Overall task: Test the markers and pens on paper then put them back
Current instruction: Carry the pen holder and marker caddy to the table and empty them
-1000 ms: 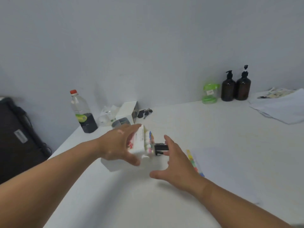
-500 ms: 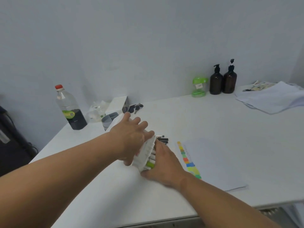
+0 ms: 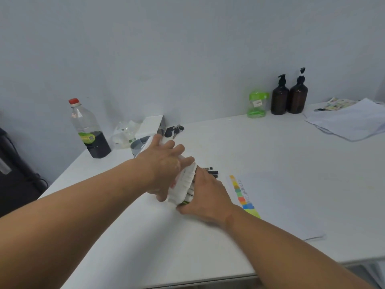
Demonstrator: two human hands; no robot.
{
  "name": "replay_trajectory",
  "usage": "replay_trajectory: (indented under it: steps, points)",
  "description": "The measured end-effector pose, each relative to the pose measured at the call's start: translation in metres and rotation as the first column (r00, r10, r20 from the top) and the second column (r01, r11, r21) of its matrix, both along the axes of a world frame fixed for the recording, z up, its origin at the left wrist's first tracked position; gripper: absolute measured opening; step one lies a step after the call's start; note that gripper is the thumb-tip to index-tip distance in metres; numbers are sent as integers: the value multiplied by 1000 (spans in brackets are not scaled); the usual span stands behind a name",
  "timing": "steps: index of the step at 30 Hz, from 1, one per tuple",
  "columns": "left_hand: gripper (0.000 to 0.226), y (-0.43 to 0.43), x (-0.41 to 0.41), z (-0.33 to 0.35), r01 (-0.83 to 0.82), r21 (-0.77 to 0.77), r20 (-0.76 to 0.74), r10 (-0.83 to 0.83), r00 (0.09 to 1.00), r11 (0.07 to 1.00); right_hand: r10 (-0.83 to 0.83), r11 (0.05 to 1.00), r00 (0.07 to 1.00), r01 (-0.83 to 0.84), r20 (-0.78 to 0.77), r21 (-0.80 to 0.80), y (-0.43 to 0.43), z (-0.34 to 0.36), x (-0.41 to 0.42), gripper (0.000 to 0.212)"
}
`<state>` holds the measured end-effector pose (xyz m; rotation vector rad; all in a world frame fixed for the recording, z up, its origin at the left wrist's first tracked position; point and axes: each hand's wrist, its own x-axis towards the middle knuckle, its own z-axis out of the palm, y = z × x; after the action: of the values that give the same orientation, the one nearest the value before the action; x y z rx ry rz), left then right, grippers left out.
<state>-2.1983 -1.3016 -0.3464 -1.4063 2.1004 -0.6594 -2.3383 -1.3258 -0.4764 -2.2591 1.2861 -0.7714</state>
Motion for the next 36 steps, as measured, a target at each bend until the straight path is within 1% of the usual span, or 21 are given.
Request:
replay_trajectory:
  steps: [2,5,9,11,14,17,20,23,26,28,30,32,34,36]
  points:
    - [109,-2,6,-1,-13,3,-16,13,1000,1000,3,1000,1000,-3,-26,-12,-4,0,3,91]
    - [112,-4,25,3,-53,-3,-49,53,997,999,11,997,988,-21,-153,-68,-10,-1,3,90]
    - [120,-2,66,7,-156,-24,-84,154,985,987,8,995,952,-39,-307,-94,-18,-4,-10,92]
    - [123,-1,78,-1,-179,-20,-109,176,978,984,5,996,937,-34,-348,-79,-21,-5,-13,97]
    - [125,-3,76,-17,-177,12,-175,177,969,984,24,994,911,-64,-411,-84,-16,-4,-3,113]
    - [126,-8,76,-30,-151,3,-261,147,954,988,16,992,904,-69,-428,-108,-10,-7,13,118]
    - [128,-10,88,-32,-171,16,-337,166,927,985,20,989,889,-83,-457,-118,-14,-8,21,114]
    - [130,-7,113,-32,-241,36,-409,234,882,970,26,991,876,-87,-481,-104,-26,-5,18,104]
    - [130,-2,136,-35,-335,52,-476,319,820,941,-13,991,867,-56,-498,-124,-42,-2,12,93]
    - [131,1,145,-38,-381,77,-512,364,778,921,-38,991,859,-33,-510,-130,-50,1,9,92]
    - [131,4,153,-40,-404,82,-539,381,751,911,-49,991,859,-22,-509,-134,-54,2,10,97]
    - [131,6,160,-39,-416,74,-540,387,747,906,-39,989,863,-40,-504,-145,-51,0,15,105]
    - [130,7,161,-39,-404,57,-510,375,774,913,-13,984,868,-77,-496,-161,-45,-5,24,106]
    - [130,6,155,-38,-358,33,-485,328,811,933,13,984,862,-100,-507,-146,-41,-10,32,106]
